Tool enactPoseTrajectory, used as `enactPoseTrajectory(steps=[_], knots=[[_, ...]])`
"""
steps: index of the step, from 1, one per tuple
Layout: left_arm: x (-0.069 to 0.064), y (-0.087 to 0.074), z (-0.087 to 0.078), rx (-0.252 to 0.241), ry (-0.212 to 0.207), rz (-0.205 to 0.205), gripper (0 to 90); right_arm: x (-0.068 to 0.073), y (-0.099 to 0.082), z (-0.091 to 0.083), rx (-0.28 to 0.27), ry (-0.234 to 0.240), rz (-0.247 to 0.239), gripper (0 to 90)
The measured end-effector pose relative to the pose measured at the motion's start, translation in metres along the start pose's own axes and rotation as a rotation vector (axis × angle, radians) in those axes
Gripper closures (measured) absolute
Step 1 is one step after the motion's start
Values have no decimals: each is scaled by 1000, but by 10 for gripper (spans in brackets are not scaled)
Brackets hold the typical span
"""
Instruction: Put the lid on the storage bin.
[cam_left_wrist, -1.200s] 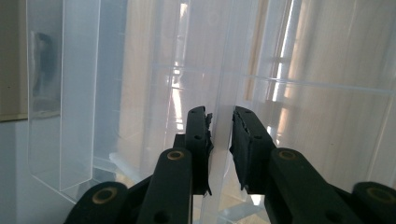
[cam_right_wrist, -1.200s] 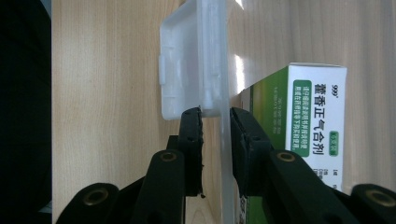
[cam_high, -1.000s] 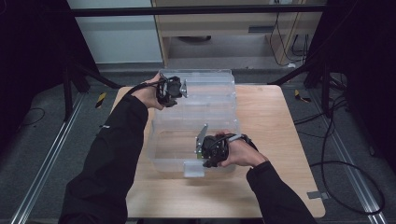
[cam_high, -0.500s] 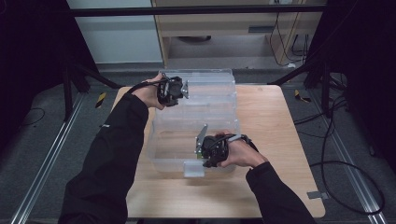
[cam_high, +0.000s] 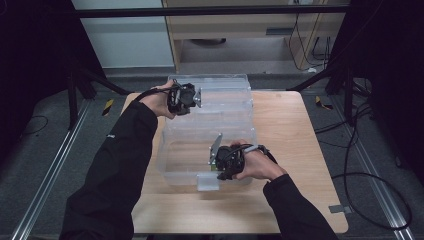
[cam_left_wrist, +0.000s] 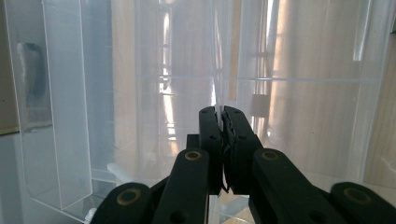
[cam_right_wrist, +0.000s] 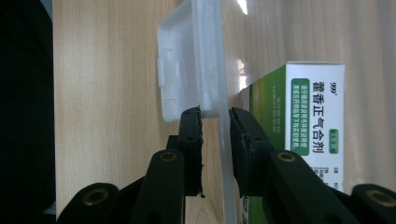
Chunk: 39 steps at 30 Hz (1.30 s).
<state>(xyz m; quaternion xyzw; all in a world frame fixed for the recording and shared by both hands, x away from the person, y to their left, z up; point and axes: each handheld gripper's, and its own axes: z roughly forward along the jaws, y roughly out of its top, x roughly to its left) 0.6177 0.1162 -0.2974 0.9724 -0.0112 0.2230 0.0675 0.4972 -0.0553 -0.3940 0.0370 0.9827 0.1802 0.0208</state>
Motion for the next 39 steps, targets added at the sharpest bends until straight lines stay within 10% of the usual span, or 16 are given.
enactPoseTrajectory(steps=[39], knots=[[-40, 2, -28, -13, 47, 18, 868, 1, -2, 0, -17, -6, 27, 745]])
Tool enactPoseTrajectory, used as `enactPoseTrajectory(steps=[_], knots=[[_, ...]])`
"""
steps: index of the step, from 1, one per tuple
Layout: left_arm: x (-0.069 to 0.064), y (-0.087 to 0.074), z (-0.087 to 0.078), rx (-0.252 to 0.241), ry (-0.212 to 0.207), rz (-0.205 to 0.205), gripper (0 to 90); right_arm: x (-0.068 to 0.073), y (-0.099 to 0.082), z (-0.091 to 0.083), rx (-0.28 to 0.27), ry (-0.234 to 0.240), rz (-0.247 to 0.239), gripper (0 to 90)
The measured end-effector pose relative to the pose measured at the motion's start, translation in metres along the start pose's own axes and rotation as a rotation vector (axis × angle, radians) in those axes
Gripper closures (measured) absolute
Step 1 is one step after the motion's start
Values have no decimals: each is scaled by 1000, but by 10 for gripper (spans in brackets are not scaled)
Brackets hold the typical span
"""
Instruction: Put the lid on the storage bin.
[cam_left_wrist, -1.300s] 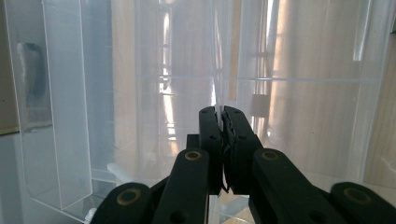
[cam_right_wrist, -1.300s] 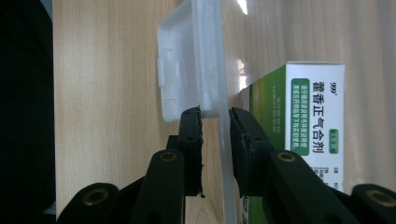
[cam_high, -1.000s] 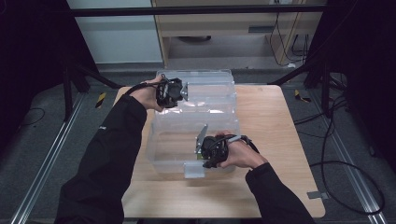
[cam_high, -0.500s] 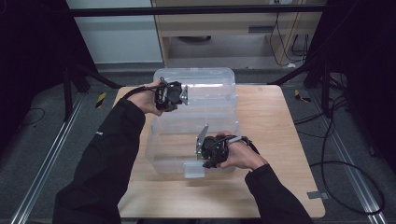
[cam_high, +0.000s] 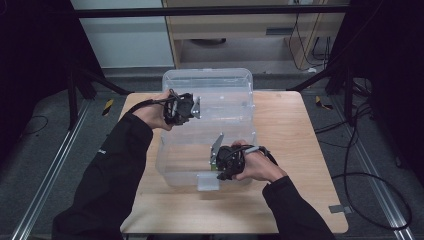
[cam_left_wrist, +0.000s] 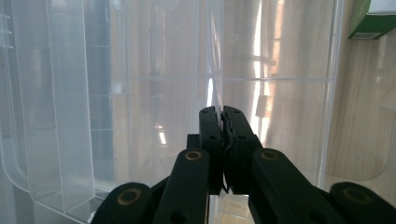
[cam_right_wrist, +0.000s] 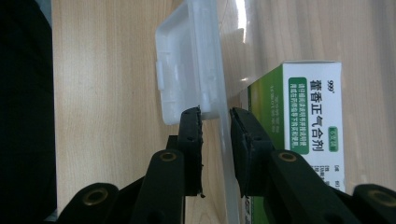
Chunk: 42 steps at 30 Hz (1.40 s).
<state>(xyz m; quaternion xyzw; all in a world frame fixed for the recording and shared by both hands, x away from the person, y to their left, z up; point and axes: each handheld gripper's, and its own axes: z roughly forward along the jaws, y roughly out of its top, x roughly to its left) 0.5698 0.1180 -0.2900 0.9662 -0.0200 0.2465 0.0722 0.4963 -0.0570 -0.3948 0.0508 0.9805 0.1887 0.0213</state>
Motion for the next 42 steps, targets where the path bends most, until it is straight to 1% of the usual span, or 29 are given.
enactPoseTrajectory(steps=[2, 3, 4, 6, 7, 8, 9, 10, 11, 17, 18, 19, 21, 26, 30, 31, 34, 38, 42], knots=[[-3, 0, -1, 0, -1, -8, 868, 0, 0, 0, -4, 1, 2, 744], [-4, 0, -2, 0, 4, 1, 868, 0, 0, 0, -3, 2, 4, 744], [-6, -1, -1, -6, 4, -12, 868, 0, 0, 0, -5, 2, 2, 744], [-9, -1, -3, -7, 10, -9, 867, 0, -1, 0, -8, 3, -2, 744], [-9, -1, -4, 0, 12, -2, 868, 0, -1, 0, -8, 3, -3, 744], [-12, -2, -4, -5, 10, -15, 867, 0, -1, 0, -9, 3, -3, 744], [-12, -2, -5, -7, 15, -7, 867, 0, -1, 0, -9, 2, -3, 743], [-14, -3, -5, -16, 19, -13, 867, 0, -1, 0, -9, 2, -4, 743], [-15, -3, -6, -10, 18, -13, 867, 0, -1, 0, -9, 4, -2, 743], [-21, -3, -8, -13, 30, -13, 866, 1, -1, 0, -13, 6, -3, 742], [-22, -4, -8, -21, 37, -15, 865, 1, -1, 0, -13, 7, -3, 742], [-24, -4, -9, -17, 38, -16, 865, 1, -1, 0, -12, 7, -4, 742], [-26, -6, -9, -36, 43, -19, 864, 1, -2, 0, -16, 7, -8, 742], [-30, -5, -11, -33, 44, -13, 864, 1, -2, 0, -14, 10, -3, 741], [-34, -5, -13, -21, 41, -10, 863, 0, -2, 0, -17, 10, -11, 742], [-35, -5, -13, -23, 34, -23, 863, 1, -2, 0, -17, 9, -5, 741], [-37, -5, -13, -21, 37, -21, 862, 1, -2, 0, -18, 5, -6, 741], [-39, -6, -14, -21, 37, -32, 862, 2, -3, 0, -22, 3, -1, 741], [-41, -5, -15, -22, 35, -34, 862, 2, -4, 0, -30, 0, -7, 741]])
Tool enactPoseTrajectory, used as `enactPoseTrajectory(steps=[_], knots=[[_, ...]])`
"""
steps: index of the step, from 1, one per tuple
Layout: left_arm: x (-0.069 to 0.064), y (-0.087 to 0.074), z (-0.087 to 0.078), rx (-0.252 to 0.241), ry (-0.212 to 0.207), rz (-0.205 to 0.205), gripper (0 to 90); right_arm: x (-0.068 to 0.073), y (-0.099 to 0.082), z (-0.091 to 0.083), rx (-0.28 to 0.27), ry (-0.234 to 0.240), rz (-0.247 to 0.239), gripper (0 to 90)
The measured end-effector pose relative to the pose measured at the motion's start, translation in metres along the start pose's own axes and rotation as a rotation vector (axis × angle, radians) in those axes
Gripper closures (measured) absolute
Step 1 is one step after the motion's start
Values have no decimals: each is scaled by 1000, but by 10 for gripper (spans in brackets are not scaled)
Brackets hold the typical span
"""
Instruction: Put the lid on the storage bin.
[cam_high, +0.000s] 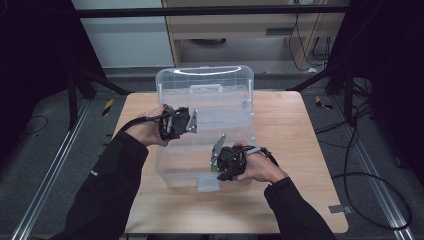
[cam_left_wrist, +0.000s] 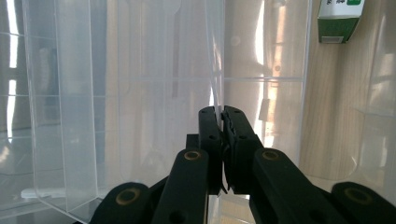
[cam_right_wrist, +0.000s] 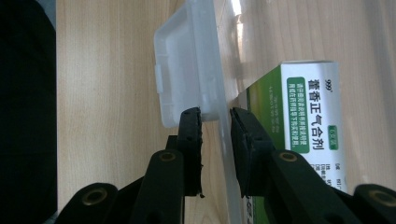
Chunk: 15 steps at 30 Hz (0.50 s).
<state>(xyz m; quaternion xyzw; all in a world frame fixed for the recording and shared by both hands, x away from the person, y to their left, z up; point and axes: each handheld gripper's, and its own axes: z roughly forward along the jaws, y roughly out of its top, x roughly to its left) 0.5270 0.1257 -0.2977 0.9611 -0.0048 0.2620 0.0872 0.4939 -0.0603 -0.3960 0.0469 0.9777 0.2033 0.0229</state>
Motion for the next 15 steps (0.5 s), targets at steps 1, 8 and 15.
enactPoseTrajectory(steps=[1, 8, 15], knots=[[-1, 0, 0, -1, -5, -7, 862, 0, 0, 0, 2, 1, -1, 741], [-4, 0, -2, -2, 2, 19, 862, 0, 0, 0, -2, 0, 3, 741], [-11, -2, -3, -6, -15, -12, 860, 1, -1, 0, -12, -3, 12, 739]])
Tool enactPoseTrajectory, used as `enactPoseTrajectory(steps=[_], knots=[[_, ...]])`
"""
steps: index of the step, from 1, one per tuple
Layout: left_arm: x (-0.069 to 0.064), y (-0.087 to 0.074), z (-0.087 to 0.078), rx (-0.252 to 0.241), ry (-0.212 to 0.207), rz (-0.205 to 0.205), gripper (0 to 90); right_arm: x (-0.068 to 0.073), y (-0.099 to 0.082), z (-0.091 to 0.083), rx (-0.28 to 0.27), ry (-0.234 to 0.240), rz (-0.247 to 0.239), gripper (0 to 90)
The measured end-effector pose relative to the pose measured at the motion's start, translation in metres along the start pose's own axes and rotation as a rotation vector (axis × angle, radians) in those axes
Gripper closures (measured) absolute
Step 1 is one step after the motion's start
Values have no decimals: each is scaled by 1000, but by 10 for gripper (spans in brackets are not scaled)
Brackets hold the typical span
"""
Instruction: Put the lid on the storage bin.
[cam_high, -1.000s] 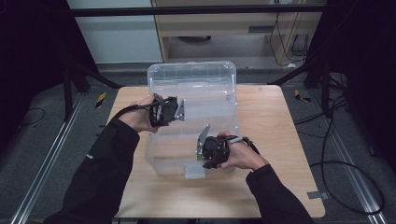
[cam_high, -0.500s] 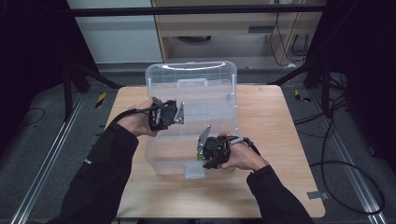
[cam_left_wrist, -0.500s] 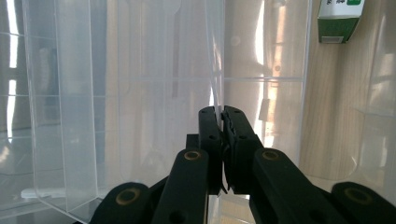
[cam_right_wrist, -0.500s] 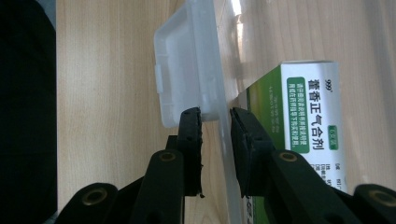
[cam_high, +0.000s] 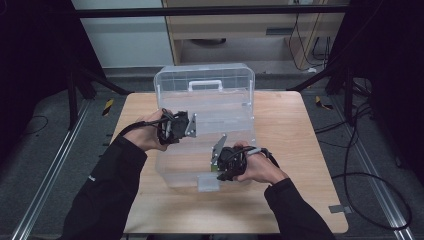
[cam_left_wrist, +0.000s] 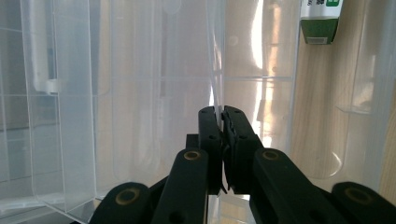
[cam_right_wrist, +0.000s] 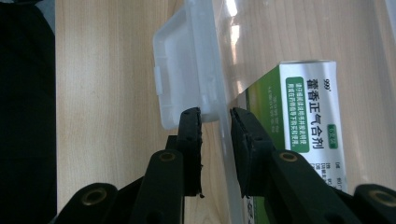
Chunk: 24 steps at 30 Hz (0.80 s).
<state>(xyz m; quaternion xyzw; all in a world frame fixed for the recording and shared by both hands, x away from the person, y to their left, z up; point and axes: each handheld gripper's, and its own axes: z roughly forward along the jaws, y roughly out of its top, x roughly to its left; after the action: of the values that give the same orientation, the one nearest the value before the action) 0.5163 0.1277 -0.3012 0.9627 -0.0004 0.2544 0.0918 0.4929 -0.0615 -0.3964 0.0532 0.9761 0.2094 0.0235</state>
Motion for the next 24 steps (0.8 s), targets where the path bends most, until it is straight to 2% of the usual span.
enactPoseTrajectory(steps=[6, 16, 24], knots=[[-3, 0, -1, 0, -1, 10, 859, 1, 0, 0, -1, -5, 1, 738], [-11, -1, -1, -19, -5, 0, 856, 2, -1, 0, -10, -21, 9, 736], [-17, -1, -1, -13, -7, -1, 852, 5, -1, 0, -13, -36, 12, 735]])
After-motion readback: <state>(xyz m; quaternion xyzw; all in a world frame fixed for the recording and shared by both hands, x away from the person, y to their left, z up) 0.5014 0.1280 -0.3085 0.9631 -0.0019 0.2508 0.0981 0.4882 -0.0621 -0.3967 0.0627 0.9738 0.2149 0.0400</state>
